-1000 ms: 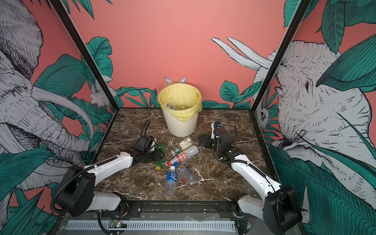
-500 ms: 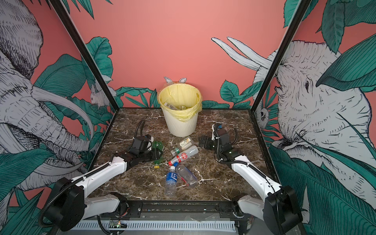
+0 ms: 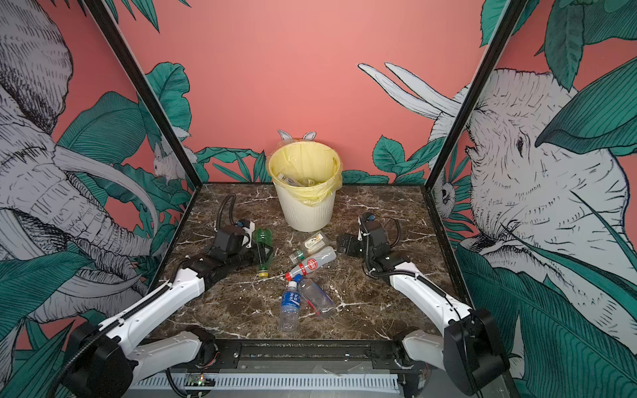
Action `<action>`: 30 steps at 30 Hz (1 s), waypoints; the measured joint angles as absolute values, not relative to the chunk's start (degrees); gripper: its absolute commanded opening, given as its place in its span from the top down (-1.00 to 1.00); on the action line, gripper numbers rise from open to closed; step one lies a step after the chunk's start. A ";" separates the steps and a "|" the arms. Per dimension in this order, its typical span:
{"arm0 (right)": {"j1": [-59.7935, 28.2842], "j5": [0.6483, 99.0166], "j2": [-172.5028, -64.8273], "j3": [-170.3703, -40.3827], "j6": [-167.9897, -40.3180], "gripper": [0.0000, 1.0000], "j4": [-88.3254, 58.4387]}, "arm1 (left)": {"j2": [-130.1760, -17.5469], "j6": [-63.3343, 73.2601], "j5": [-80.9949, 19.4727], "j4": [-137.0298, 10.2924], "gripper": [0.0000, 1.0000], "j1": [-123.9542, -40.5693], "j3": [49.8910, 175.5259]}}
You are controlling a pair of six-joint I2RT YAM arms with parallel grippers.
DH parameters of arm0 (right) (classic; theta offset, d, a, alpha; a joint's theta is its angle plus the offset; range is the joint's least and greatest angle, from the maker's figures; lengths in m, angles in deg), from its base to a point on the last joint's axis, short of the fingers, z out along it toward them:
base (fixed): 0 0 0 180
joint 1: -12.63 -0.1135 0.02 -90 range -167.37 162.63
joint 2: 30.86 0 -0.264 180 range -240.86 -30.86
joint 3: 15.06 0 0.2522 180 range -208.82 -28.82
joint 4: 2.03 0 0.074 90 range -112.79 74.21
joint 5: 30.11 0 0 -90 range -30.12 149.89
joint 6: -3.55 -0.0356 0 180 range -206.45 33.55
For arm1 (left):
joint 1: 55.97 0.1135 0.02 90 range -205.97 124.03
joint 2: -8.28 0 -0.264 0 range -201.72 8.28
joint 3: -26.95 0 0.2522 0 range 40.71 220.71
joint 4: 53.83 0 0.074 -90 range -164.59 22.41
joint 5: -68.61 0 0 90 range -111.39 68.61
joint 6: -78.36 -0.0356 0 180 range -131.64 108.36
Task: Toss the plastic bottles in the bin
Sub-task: 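Close the left gripper on the green bottle and lift it upright, then carry the green bottle with the left gripper over the bin and release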
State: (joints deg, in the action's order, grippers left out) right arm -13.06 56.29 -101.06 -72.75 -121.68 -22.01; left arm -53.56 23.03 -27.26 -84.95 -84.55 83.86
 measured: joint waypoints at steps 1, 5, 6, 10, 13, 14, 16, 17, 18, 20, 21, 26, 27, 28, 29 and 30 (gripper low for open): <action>-13.06 56.29 -101.93 -73.05 -121.68 -0.99 -22.12 | -52.23 23.03 -26.89 -85.24 0.12 -84.55 84.35; -12.96 56.27 -103.64 -73.29 -122.07 -0.99 -22.16 | -48.95 23.05 -25.79 -87.36 0.12 -84.55 86.01; -12.89 56.27 -103.86 -73.29 -122.22 -0.98 -22.06 | -48.69 23.05 -25.64 -87.99 0.12 -84.55 86.38; -12.80 56.14 -105.17 -73.47 -122.73 -0.98 -21.64 | -48.47 23.25 -25.36 -90.44 0.13 -84.55 87.78; -12.80 55.96 -106.06 -73.51 -123.27 -0.99 -21.05 | -48.49 23.51 -25.38 -91.86 0.14 -84.55 89.02; -12.80 55.90 -106.22 -73.51 -123.36 -0.99 -20.96 | -48.51 23.69 -25.38 -92.19 0.15 -84.55 89.61; -12.80 55.81 -106.24 -73.51 -123.43 -0.98 -20.79 | -48.69 23.95 -25.42 -92.60 0.15 -84.55 90.79; -12.80 55.81 -106.24 -73.51 -123.43 -0.98 -20.72 | -48.91 24.10 -25.44 -92.89 0.16 -84.55 91.60; -12.78 55.81 -106.24 -73.51 -123.43 -0.99 -20.70 | -49.17 24.19 -25.47 -93.06 0.16 -84.55 92.26; -12.74 55.81 -106.24 -73.51 -123.43 -0.98 -20.72 | -49.98 24.39 -25.64 -93.37 0.18 -84.55 94.05; -12.74 55.81 -106.24 -73.51 -123.43 -0.98 -20.72 | -50.37 24.39 -25.73 -93.48 0.18 -84.55 94.81; -12.69 55.81 -106.24 -73.51 -123.43 -0.98 -20.72 | -51.68 24.28 -26.36 -94.29 0.17 -84.55 98.66; -12.69 55.81 -106.24 -73.51 -123.43 -0.99 -20.72 | -51.71 24.10 -26.38 -94.33 0.17 -84.55 99.19; -12.67 55.81 -106.19 -73.51 -123.43 -0.98 -20.72 | -51.68 24.04 -26.41 -94.44 0.17 -84.55 99.71; -12.65 55.83 -106.11 -73.51 -123.43 -0.98 -20.72 | -51.66 23.80 -26.38 -94.35 0.17 -84.55 100.10; -12.58 55.83 -106.02 -73.51 -123.43 -0.98 -20.72 | -51.64 23.67 -26.38 -94.40 0.17 -84.53 100.41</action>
